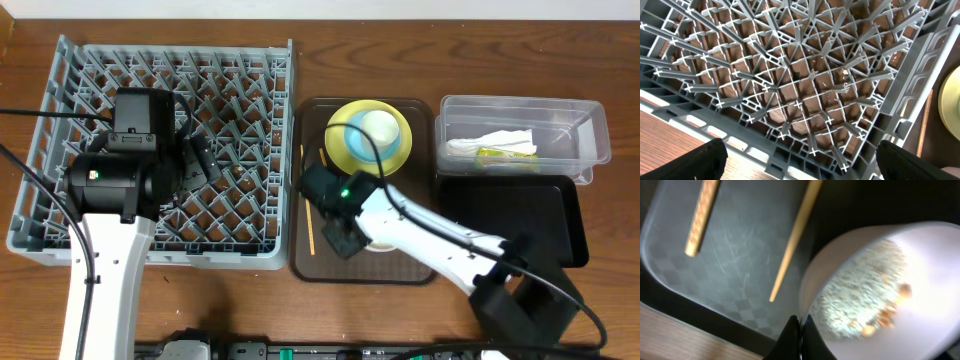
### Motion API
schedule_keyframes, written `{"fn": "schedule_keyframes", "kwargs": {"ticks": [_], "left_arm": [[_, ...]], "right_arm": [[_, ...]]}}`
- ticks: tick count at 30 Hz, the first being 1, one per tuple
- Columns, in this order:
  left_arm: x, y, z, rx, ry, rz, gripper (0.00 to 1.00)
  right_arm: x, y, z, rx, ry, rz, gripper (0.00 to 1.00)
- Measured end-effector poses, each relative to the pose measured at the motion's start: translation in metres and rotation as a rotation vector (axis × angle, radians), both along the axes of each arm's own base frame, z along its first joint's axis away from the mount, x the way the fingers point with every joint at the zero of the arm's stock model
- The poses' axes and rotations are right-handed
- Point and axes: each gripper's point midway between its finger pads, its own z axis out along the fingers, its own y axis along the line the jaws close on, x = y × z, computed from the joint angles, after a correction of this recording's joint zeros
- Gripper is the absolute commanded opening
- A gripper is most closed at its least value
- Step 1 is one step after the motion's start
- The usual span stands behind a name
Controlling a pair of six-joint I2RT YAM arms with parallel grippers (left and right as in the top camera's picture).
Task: Sort waste into correct bins and load items into the dishwasher
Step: 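Move the right gripper back and grasp the pink rice bowl rim, then carry the pink bowl right and tip the rice onto the black tray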
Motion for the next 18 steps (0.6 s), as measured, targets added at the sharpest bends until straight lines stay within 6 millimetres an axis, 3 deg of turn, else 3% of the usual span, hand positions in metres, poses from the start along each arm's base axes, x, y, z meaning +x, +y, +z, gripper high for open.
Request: {"fn": "schedule_keyframes", "kwargs": {"ticks": [4, 7, 12, 18], "left_arm": [[0.0, 0.0, 0.0, 0.0, 0.0, 0.0, 0.98], [0.0, 0.0, 0.0, 0.0, 0.0, 0.0, 0.98], [0.0, 0.0, 0.0, 0.0, 0.0, 0.0, 0.98], [0.0, 0.0, 0.0, 0.0, 0.0, 0.0, 0.98]], "right_arm": [[0.024, -0.008, 0.039, 0.07, -0.055, -0.078, 0.01], [0.037, -0.027, 0.075, 0.136, -0.12, -0.164, 0.01], [0.044, -0.08, 0.119, 0.183, -0.183, -0.33, 0.01], [0.046, -0.143, 0.141, 0.18, -0.215, -0.531, 0.01]]}}
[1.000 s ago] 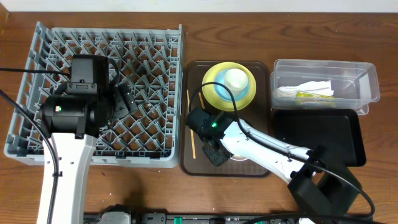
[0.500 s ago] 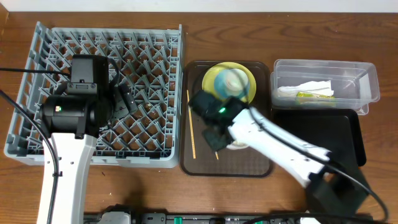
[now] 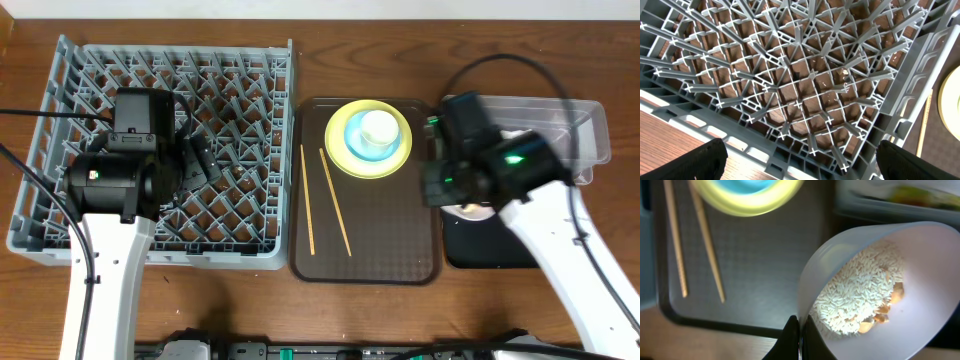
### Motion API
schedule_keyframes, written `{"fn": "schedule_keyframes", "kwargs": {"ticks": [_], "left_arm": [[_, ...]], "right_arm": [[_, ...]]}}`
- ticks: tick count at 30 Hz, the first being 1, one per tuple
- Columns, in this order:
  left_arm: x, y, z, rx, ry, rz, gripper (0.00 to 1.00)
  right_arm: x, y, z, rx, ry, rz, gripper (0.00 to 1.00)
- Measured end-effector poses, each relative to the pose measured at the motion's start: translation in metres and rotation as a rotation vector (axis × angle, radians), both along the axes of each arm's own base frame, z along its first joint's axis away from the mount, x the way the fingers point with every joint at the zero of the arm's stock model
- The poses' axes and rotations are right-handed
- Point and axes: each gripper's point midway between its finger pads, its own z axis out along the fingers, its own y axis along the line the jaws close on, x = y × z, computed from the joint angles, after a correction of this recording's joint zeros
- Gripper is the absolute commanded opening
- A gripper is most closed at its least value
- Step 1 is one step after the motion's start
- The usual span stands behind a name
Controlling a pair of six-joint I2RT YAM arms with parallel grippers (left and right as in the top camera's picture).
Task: Sort waste into correct bins and load items into the dishwasher
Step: 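Carry the pink bowl right and tip the rice onto the black tray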
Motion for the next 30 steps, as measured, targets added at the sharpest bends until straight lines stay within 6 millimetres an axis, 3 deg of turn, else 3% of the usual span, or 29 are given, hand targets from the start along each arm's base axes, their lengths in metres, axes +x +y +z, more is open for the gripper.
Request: {"fn": "schedule_keyframes", "kwargs": {"ticks": [3, 8, 15, 22, 28, 30], "left_arm": [[0.0, 0.0, 0.0, 0.0, 0.0, 0.0, 0.98], [0.0, 0.0, 0.0, 0.0, 0.0, 0.0, 0.98], [0.0, 0.0, 0.0, 0.0, 0.0, 0.0, 0.98], [0.0, 0.0, 0.0, 0.0, 0.0, 0.0, 0.98], [0.0, 0.0, 0.0, 0.0, 0.0, 0.0, 0.98], [0.0, 0.0, 0.0, 0.0, 0.0, 0.0, 0.98]], "right_arm": [[0.003, -0.031, 0.006, 0.016, -0.009, -0.111, 0.01], [0.008, -0.064, 0.002, 0.099, 0.011, -0.222, 0.01], [0.012, -0.094, -0.027, 0.289, 0.034, -0.301, 0.01], [0.022, -0.115, -0.056, 0.622, -0.072, -0.37, 0.01], [0.017, -0.132, -0.063, 0.884, -0.189, -0.439, 0.01], [0.01, -0.147, -0.065, 0.954, -0.227, -0.507, 0.01]]}}
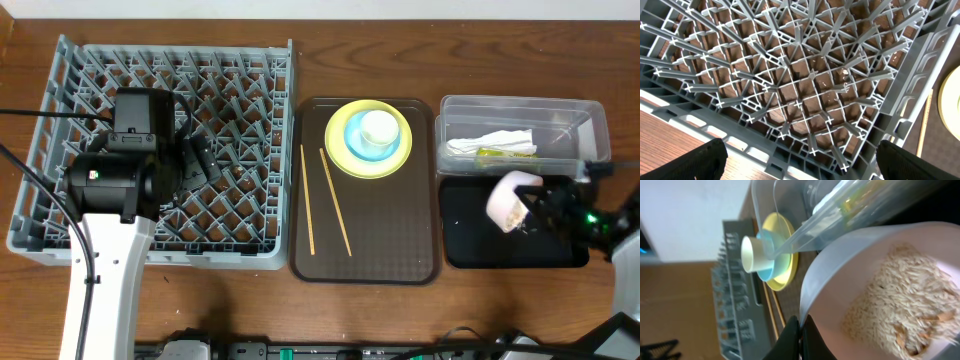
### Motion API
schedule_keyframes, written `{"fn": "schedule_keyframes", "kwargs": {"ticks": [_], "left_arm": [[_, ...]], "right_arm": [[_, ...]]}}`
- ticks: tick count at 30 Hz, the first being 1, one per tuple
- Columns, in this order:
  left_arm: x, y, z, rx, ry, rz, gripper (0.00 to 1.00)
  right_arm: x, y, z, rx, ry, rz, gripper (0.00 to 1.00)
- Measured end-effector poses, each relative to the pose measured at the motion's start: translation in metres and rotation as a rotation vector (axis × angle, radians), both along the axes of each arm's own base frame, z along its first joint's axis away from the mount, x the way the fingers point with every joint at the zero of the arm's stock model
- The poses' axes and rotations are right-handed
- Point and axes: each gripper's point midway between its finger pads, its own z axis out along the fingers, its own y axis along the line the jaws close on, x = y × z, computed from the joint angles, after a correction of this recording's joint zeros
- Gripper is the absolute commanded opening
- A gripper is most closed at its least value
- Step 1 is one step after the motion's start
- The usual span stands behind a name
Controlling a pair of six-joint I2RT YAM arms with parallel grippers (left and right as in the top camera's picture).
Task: Sort waste into correct bins and load items into the dishwasher
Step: 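Carry the pink bowl right and tip the rice onto the black tray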
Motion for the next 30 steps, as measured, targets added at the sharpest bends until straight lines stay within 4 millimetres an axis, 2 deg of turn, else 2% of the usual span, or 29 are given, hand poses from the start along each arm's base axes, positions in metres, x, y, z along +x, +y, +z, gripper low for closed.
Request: {"fn": "schedule_keyframes", "kwargs": {"ticks": [3, 7, 13, 19, 25, 30], "left_arm": [[0.0, 0.0, 0.0, 0.0, 0.0, 0.0, 0.98], [0.0, 0.0, 0.0, 0.0, 0.0, 0.0, 0.98], [0.0, 0.0, 0.0, 0.0, 0.0, 0.0, 0.98], [0.0, 0.0, 0.0, 0.0, 0.0, 0.0, 0.98], [0.0, 0.0, 0.0, 0.0, 0.0, 0.0, 0.98], [0.0, 0.0, 0.0, 0.0, 0.0, 0.0, 0.98]], "right_arm": [[-0.005, -0.015, -0.002, 0.037, -0.035, -0.065, 0.01], [-0.01, -0.024, -0.002, 0.081, -0.096, -0.107, 0.01], [-0.012, -0.021, 0.003, 0.143, -0.189, -0.104, 0.01], [-0.009, -0.021, 0.03, 0.185, -0.351, -0.055, 0.01], [-0.008, -0.019, 0.039, 0.183, -0.413, -0.027, 0.01], [-0.011, -0.015, 0.041, 0.234, -0.396, -0.032, 0.01]]}}
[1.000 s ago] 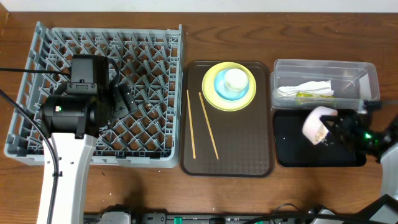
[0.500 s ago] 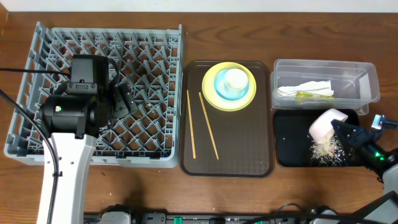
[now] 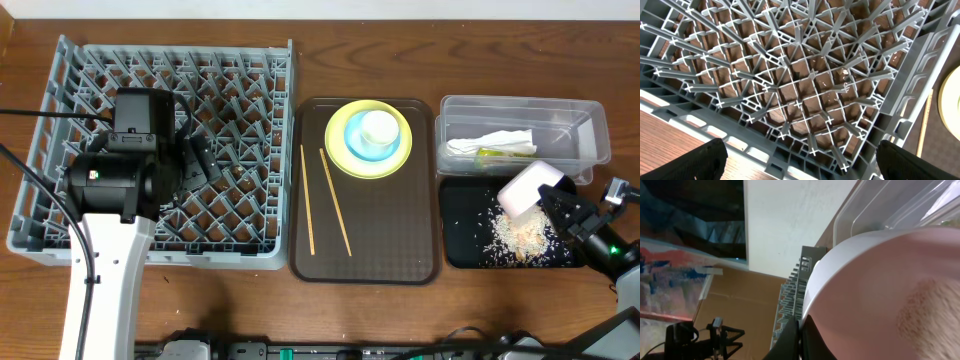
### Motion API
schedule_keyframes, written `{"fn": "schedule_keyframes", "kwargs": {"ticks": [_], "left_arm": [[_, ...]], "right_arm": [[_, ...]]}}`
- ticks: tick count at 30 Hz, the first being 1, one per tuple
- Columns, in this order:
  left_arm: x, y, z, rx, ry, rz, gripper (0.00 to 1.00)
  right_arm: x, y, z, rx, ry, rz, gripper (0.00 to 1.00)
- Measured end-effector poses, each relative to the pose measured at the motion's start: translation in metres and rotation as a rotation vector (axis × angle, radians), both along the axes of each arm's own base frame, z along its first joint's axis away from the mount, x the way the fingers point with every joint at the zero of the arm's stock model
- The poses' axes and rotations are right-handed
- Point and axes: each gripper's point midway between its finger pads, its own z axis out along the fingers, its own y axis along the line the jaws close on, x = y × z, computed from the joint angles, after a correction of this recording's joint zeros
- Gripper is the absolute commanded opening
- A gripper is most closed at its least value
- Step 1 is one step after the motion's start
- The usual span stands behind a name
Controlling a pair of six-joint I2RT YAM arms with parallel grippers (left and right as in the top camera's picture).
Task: Sort waste into correct bins and load items into the dishwasher
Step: 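Carry the pink bowl right and tip the rice onto the black tray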
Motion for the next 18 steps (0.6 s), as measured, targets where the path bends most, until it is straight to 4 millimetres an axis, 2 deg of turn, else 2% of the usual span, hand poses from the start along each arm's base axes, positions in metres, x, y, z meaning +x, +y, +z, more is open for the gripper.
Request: {"fn": "schedule_keyframes", "kwargs": {"ticks": [5, 18], "left_arm": [[-0.0001, 0.0001, 0.0, 0.0, 0.0, 0.0, 0.98], [0.0, 0.0001, 0.0, 0.0, 0.0, 0.0, 0.98]], "right_arm": [[-0.0034, 0.0044, 0.0005, 0.062, 0.033, 0.004, 0.01], [-0.0006, 0.0013, 0.0043, 0.08, 0.027, 0.005, 0.01]]}}
